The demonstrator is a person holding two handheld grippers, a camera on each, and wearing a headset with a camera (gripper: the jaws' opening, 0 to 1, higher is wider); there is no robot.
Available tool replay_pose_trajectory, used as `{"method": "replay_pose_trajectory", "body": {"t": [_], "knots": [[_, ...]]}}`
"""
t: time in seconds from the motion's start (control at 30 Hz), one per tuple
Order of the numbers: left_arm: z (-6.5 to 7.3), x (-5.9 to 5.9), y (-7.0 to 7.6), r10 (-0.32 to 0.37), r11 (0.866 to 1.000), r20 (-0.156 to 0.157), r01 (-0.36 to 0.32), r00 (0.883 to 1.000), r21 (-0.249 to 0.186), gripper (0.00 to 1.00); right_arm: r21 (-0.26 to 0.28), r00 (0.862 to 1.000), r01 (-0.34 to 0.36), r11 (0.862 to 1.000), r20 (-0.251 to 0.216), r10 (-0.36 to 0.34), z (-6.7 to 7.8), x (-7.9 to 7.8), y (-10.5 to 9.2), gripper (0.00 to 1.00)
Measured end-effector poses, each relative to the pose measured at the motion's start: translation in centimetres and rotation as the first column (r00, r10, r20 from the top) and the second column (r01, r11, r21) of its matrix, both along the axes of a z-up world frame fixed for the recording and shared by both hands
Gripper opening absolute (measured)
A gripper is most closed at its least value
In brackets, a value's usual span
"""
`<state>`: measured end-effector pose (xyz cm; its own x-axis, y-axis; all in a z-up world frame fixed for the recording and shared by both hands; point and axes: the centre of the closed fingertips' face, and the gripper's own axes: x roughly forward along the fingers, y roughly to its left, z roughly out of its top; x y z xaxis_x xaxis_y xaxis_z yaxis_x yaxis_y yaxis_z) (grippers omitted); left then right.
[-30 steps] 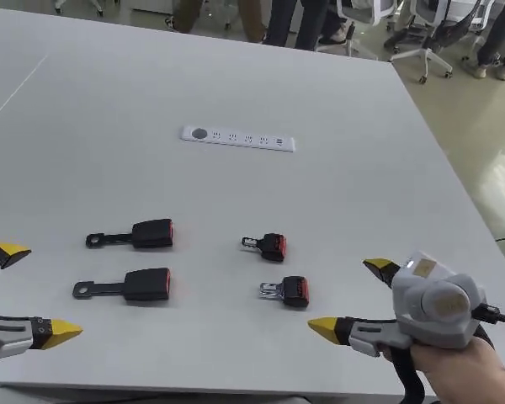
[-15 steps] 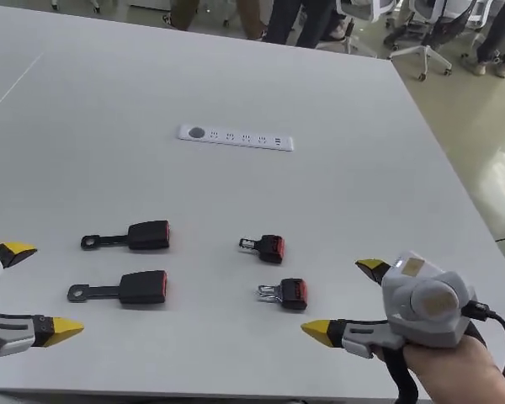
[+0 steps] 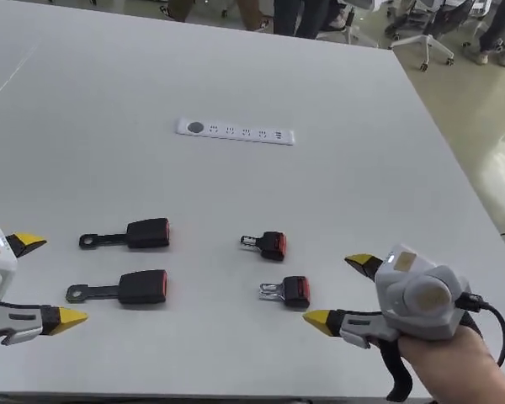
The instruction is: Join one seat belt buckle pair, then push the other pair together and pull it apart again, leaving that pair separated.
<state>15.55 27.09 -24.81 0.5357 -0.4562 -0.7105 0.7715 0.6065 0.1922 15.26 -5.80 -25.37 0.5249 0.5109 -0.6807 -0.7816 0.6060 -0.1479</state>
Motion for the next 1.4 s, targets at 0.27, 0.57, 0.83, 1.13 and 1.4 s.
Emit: {"method": "replay_pose_trajectory", "body": {"t": [0.27, 0.57, 0.83, 1.13, 1.4], "knots": [[-2.5, 0.5, -2.1, -0.155, 0.985, -0.04, 0.157, 0.987, 0.076, 0.66, -0.068, 0.993, -0.112, 0.991, -0.05, 0.109, -2.3, 0.5, 0.5, 0.58], [-6.1, 1.4, -3.1, -0.235, 0.966, -0.103, 0.243, 0.967, 0.082, 0.56, -0.1, 0.979, -0.182, 0.978, -0.106, 0.171, -4.4, 1.3, 1.1, 0.52], [-7.7, 2.2, -4.0, -0.303, 0.943, -0.146, 0.318, 0.942, 0.096, 0.52, -0.141, 0.958, -0.27, 0.952, -0.14, 0.251, -6.5, 1.7, 2.3, 0.48], [-8.7, 3.1, -4.5, -0.33, 0.925, -0.161, 0.353, 0.93, 0.139, 0.43, -0.173, 0.936, -0.326, 0.929, -0.197, 0.291, -8.2, 2.3, 1.7, 0.41], [-9.9, 2.9, -4.7, -0.392, 0.889, -0.203, 0.426, 0.897, 0.168, 0.41, -0.202, 0.928, -0.346, 0.916, -0.216, 0.302, -9.4, 3.0, 0.6, 0.4]]}}
